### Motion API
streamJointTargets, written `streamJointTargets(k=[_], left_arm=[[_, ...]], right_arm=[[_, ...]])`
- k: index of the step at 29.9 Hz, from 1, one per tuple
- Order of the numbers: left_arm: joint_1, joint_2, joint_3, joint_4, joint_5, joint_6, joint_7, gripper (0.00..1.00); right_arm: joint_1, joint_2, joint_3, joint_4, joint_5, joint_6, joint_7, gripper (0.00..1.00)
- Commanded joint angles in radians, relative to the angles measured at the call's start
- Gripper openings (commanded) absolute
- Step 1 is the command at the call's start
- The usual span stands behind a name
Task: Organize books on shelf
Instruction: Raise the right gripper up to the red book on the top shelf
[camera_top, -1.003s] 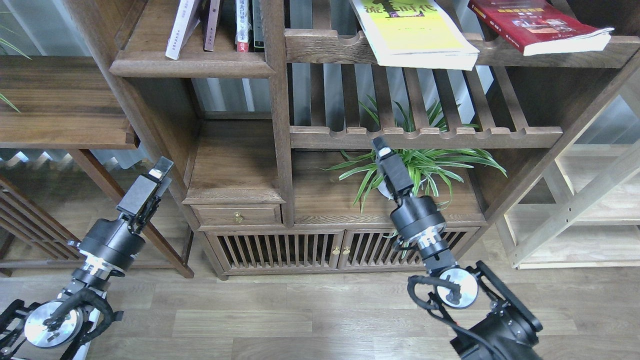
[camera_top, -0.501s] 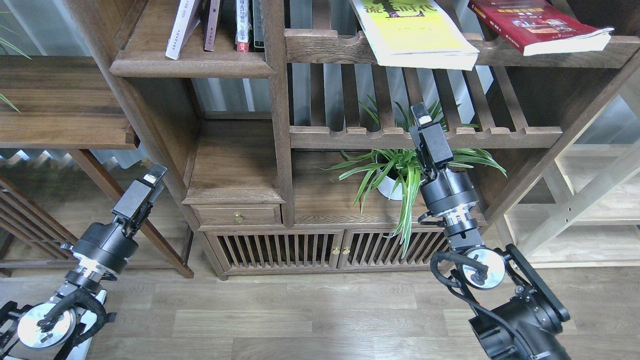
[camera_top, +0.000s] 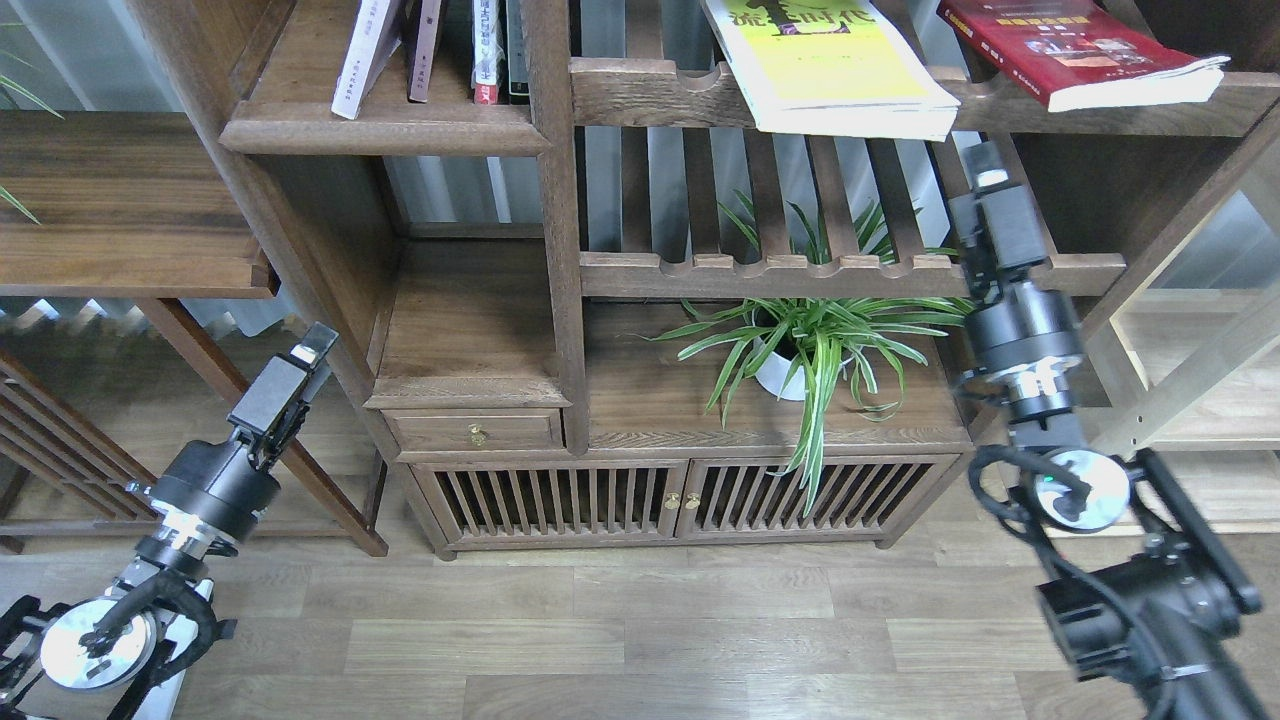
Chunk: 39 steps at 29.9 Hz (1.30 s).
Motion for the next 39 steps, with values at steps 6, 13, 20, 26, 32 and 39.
streamJointTargets(k=[6,13,20,26,32,39], left_arm=[[-0.021,-0.003,0.02,0.018,0.0,0.0,0.0,0.92],[-0.033,-0.003,0.021,0.02,0.0,0.0,0.0,0.92],[-0.041,-0.003,0.02,0.02,-0.001,0.0,0.0,0.92],[-0.042,-0.003,0.02,0.02,-0.003,0.0,0.0,0.92],[-0.048,-0.003,0.018,0.02,-0.005,0.0,0.0,0.92],[-0.053,-0.003,0.02,0.02,-0.005,0.0,0.0,0.92]], right_arm=[[0.001,-0.036,0.038,-0.003,0.01,-0.002,-0.001,1.0],[0.043,-0.057,0.038,-0.032,0.012,-0.013,-0.001,1.0],[0.093,-0.076,0.038,-0.06,0.012,-0.073,-0.001,1.0],[0.116,-0.079,0.038,-0.086,0.012,-0.088,-0.001,1.0],[0.159,-0.085,0.06,-0.13,0.013,-0.09,-0.004,0.99],[0.202,-0.111,0.066,-0.166,0.015,-0.106,-0.013,0.99]])
